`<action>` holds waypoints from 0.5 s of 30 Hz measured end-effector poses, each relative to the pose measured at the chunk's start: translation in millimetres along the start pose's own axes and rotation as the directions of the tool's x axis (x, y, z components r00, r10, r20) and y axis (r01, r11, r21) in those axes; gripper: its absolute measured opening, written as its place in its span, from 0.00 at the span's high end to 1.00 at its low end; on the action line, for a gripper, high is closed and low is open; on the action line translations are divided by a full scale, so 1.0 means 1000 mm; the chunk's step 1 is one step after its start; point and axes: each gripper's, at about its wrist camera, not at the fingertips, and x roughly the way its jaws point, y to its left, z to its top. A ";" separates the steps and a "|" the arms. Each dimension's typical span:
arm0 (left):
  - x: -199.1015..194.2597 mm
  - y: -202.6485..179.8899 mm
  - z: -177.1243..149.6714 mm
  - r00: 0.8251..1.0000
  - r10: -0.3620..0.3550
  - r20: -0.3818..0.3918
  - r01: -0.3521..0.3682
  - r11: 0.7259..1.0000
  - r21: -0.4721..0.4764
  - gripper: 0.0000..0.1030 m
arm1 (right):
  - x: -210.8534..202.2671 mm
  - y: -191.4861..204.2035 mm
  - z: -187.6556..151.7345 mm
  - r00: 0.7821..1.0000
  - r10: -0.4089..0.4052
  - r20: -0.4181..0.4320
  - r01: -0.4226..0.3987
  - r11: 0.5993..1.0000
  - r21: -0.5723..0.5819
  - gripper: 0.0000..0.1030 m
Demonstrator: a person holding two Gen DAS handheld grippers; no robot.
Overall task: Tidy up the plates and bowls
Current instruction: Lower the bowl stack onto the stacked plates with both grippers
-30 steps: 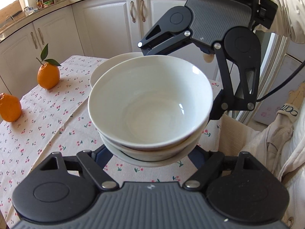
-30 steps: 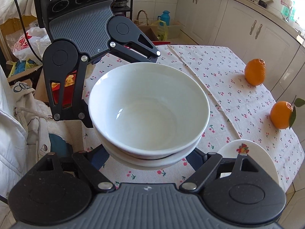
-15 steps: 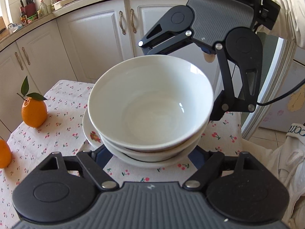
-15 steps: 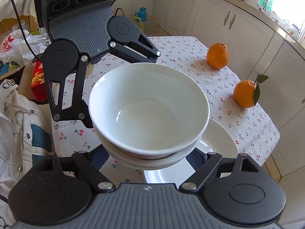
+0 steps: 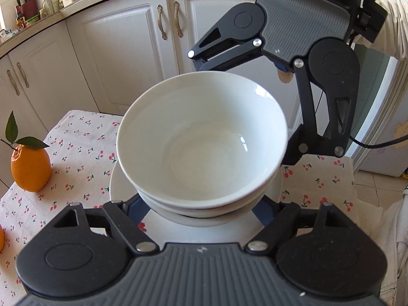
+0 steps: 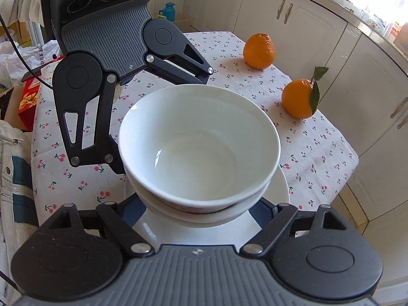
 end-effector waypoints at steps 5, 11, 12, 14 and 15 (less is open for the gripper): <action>0.009 0.006 0.002 1.000 -0.009 -0.014 0.009 1.000 -0.001 0.19 | 0.009 -0.009 -0.004 1.000 0.011 -0.006 -0.011 1.000 0.023 0.13; 0.011 0.009 0.003 1.000 -0.011 -0.012 0.011 1.000 -0.005 0.19 | 0.015 -0.019 -0.008 1.000 0.020 -0.007 -0.019 0.998 0.056 0.12; 0.011 0.010 0.004 1.000 -0.014 -0.011 0.014 1.000 -0.005 0.19 | 0.015 -0.019 -0.009 1.000 0.020 -0.005 -0.019 0.998 0.060 0.12; 0.012 0.011 0.004 1.000 -0.018 -0.008 0.018 1.000 -0.008 0.19 | 0.015 -0.021 -0.009 1.000 0.026 -0.003 -0.026 0.997 0.070 0.12; 0.012 0.011 0.004 1.000 -0.019 -0.007 0.019 1.000 -0.008 0.19 | 0.015 -0.022 -0.010 1.000 0.029 -0.003 -0.028 0.997 0.076 0.12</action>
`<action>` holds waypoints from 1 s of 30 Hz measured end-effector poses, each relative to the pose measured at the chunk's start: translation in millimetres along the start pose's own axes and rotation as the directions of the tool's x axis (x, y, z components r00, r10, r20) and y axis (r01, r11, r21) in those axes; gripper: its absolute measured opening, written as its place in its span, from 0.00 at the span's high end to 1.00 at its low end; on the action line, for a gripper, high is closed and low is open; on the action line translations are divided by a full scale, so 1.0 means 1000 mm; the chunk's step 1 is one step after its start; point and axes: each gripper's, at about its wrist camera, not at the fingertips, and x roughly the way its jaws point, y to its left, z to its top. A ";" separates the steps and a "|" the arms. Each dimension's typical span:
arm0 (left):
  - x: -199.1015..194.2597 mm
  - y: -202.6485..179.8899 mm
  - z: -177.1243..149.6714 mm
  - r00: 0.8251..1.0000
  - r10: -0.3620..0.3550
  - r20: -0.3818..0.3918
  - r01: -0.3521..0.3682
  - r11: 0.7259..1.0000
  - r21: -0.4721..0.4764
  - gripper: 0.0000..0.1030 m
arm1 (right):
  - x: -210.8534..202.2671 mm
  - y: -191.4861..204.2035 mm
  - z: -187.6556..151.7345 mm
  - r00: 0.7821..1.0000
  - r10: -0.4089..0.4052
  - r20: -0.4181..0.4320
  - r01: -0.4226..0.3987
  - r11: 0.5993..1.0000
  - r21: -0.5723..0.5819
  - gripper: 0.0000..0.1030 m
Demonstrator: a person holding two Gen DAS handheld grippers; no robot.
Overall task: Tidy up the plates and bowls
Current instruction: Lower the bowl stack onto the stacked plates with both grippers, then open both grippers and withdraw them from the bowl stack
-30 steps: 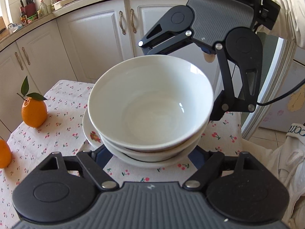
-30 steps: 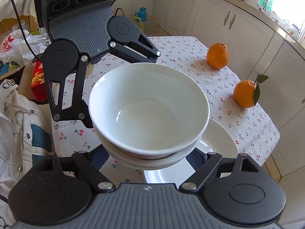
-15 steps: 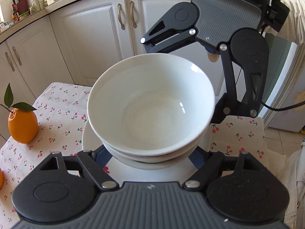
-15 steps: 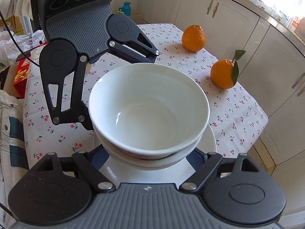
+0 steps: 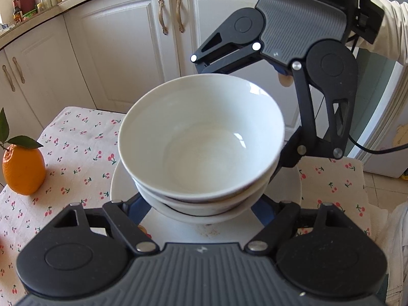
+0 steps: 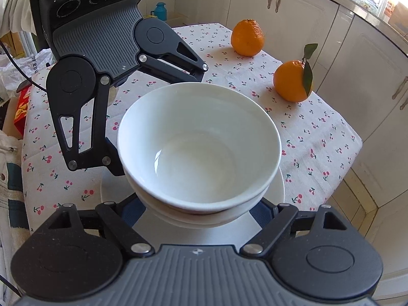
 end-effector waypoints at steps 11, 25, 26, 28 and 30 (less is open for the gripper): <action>0.005 0.009 0.000 1.000 -0.010 0.006 0.010 1.000 -0.001 0.18 | 0.003 -0.004 -0.001 1.000 0.013 0.002 -0.013 0.999 0.032 0.11; -0.027 -0.012 -0.008 0.984 0.156 0.090 -0.156 0.988 -0.003 0.06 | -0.011 0.009 -0.004 0.998 -0.058 0.024 0.054 0.990 0.133 0.00; -0.035 -0.016 -0.010 0.977 0.182 0.107 -0.182 0.983 -0.011 0.06 | -0.015 0.013 -0.004 0.996 -0.083 0.026 0.078 0.986 0.150 0.00; -0.053 -0.026 -0.012 0.961 0.239 0.140 -0.236 0.971 -0.041 0.05 | -0.023 0.022 -0.003 0.989 -0.150 0.008 0.145 0.968 0.204 0.00; -0.070 -0.040 -0.015 0.929 0.328 0.171 -0.319 0.944 -0.080 0.01 | -0.033 0.034 -0.002 0.980 -0.200 -0.004 0.194 0.943 0.269 0.00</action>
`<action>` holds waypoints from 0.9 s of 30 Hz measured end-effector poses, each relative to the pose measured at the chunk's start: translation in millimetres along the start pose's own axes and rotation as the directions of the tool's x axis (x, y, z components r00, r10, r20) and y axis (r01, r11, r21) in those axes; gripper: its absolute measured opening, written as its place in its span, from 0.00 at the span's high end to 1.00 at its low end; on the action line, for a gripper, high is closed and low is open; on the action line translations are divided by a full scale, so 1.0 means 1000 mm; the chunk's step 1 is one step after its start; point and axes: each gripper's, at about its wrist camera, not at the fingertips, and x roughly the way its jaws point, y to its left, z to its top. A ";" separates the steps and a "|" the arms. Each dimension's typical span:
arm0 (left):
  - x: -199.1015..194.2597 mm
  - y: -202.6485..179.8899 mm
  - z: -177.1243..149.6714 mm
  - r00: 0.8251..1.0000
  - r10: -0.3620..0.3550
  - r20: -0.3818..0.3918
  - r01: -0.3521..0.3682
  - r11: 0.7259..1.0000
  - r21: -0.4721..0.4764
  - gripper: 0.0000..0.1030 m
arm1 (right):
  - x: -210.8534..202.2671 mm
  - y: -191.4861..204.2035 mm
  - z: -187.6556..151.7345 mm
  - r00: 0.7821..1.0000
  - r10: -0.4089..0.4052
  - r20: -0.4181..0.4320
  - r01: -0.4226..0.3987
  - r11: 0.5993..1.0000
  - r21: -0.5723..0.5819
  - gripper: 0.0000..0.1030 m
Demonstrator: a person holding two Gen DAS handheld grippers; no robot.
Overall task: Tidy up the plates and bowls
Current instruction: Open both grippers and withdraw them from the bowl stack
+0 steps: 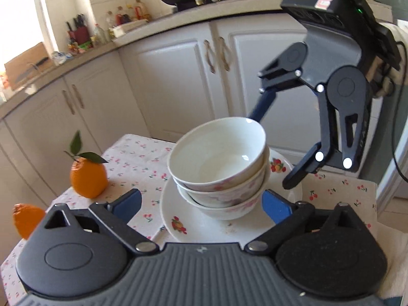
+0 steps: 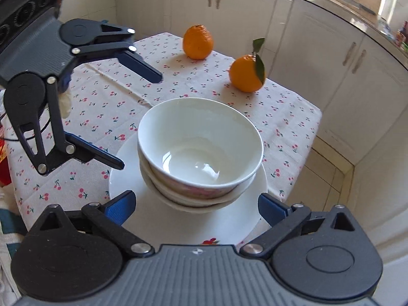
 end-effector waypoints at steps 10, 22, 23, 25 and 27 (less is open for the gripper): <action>-0.080 -0.040 -0.014 0.947 0.322 0.000 -0.306 0.901 -0.309 0.01 | -0.048 0.069 -0.029 0.944 -0.327 -0.045 0.314 0.848 0.428 0.00; -0.118 -0.047 -0.030 0.898 0.403 -0.176 -0.432 0.734 -0.524 0.01 | -0.083 0.133 -0.037 0.878 -0.478 0.012 0.390 0.730 0.561 0.00; -0.118 -0.046 -0.031 0.898 0.400 -0.183 -0.433 0.732 -0.526 0.01 | -0.084 0.134 -0.036 0.876 -0.482 0.016 0.391 0.729 0.562 0.00; -0.116 -0.046 -0.032 0.896 0.396 -0.201 -0.439 0.721 -0.536 0.01 | -0.086 0.134 -0.036 0.877 -0.480 0.023 0.384 0.729 0.567 0.00; -0.114 -0.047 -0.033 0.895 0.390 -0.217 -0.442 0.712 -0.545 0.01 | -0.086 0.135 -0.036 0.876 -0.481 0.025 0.382 0.726 0.572 0.00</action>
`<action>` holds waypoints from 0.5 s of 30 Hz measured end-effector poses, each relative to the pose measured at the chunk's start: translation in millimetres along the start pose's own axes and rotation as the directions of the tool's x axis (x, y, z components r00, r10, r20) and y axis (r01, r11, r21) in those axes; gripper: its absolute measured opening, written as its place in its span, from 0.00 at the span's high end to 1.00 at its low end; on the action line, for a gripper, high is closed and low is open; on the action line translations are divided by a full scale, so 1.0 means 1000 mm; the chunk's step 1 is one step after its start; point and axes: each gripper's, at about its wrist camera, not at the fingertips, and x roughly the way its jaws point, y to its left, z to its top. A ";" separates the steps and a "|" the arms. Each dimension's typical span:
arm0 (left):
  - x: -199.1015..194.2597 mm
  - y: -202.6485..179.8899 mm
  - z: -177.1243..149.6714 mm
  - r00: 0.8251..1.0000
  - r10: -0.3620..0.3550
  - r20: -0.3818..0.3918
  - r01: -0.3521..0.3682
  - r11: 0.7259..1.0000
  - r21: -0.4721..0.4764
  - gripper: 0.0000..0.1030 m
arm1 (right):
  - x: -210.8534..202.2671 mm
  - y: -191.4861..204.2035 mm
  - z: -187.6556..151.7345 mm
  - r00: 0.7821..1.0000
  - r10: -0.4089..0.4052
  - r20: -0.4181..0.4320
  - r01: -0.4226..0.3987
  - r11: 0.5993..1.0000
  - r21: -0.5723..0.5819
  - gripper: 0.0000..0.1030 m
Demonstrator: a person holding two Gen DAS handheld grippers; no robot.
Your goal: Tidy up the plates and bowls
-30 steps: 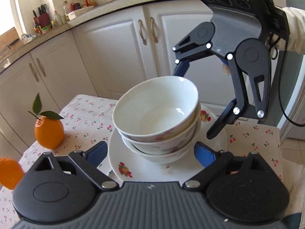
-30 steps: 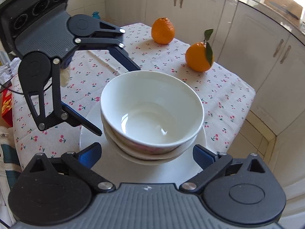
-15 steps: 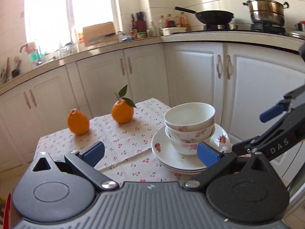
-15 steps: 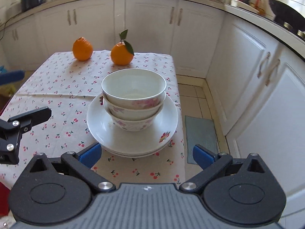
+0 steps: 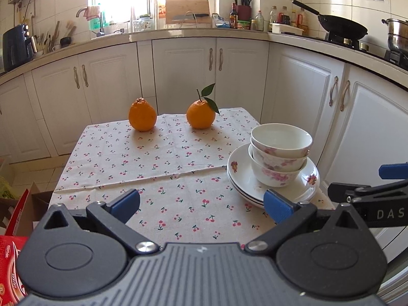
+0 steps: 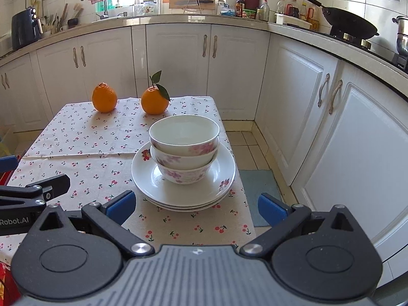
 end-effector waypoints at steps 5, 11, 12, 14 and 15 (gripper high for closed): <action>0.005 -0.003 -0.002 1.000 0.011 -0.023 -0.011 1.000 -0.002 0.01 | 0.003 0.000 -0.001 1.000 0.003 -0.001 -0.003 1.000 0.018 0.00; 0.009 -0.003 0.000 0.999 0.017 -0.041 -0.018 1.000 -0.018 0.01 | 0.007 0.000 -0.001 1.000 0.012 -0.008 -0.012 1.000 0.022 0.00; 0.009 -0.003 0.000 0.999 0.015 -0.041 -0.016 1.000 -0.019 0.01 | 0.007 0.001 -0.001 1.000 0.012 -0.006 -0.012 1.000 0.019 0.00; 0.009 -0.004 0.000 0.999 0.020 -0.041 -0.020 1.000 -0.016 0.01 | 0.007 0.001 -0.001 1.000 0.015 -0.007 -0.015 1.000 0.018 0.00; 0.009 -0.004 0.000 0.999 0.021 -0.040 -0.022 1.000 -0.015 0.01 | 0.007 0.002 -0.001 1.000 0.016 -0.006 -0.016 1.000 0.018 0.00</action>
